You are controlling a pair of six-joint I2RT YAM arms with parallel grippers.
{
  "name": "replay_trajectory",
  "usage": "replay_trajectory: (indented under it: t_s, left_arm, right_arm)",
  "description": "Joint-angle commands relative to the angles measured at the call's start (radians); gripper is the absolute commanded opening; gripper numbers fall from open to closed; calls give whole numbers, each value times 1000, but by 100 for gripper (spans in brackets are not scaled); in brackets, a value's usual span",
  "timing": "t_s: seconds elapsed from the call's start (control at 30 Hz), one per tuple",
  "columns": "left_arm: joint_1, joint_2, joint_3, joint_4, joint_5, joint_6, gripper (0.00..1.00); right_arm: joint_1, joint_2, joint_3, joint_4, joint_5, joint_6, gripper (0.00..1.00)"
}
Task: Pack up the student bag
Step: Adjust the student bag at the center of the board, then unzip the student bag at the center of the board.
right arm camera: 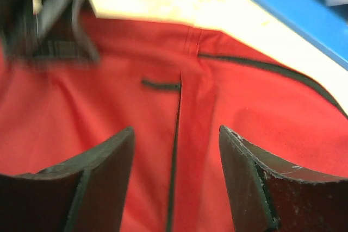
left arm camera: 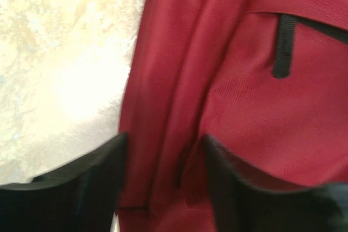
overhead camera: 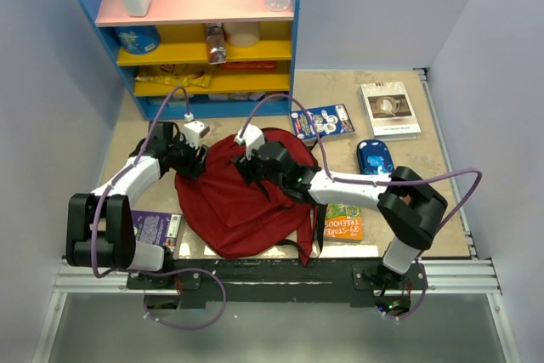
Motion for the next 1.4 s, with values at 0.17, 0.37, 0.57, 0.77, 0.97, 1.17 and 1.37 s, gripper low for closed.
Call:
replay_trajectory:
  t_s: [0.17,0.37,0.57,0.77,0.97,1.17,1.37]
  left_arm:
    - [5,42,67,26,-30,-17,31]
    - [5,28,76,11,14,-26,24]
    - [5,24,84,1,27,-28,24]
    - [5,16,93,-5,39,-28,24]
    - [5,11,104,-12,50,-26,24]
    - [5,14,111,-20,54,-29,24]
    - [5,19,120,-25,56,-29,24]
  right_arm:
    - [-70,13,-1,146,-322,-280,67]
    - [-80,90,91,89,-443,-401,65]
    - [-81,168,168,19,-452,-511,65]
    - [-123,205,214,-9,-497,-547,65]
    - [-127,240,261,-79,-538,-626,68]
    - [-127,285,309,-133,-537,-674,68]
    - [-127,314,337,-162,-541,-696,68]
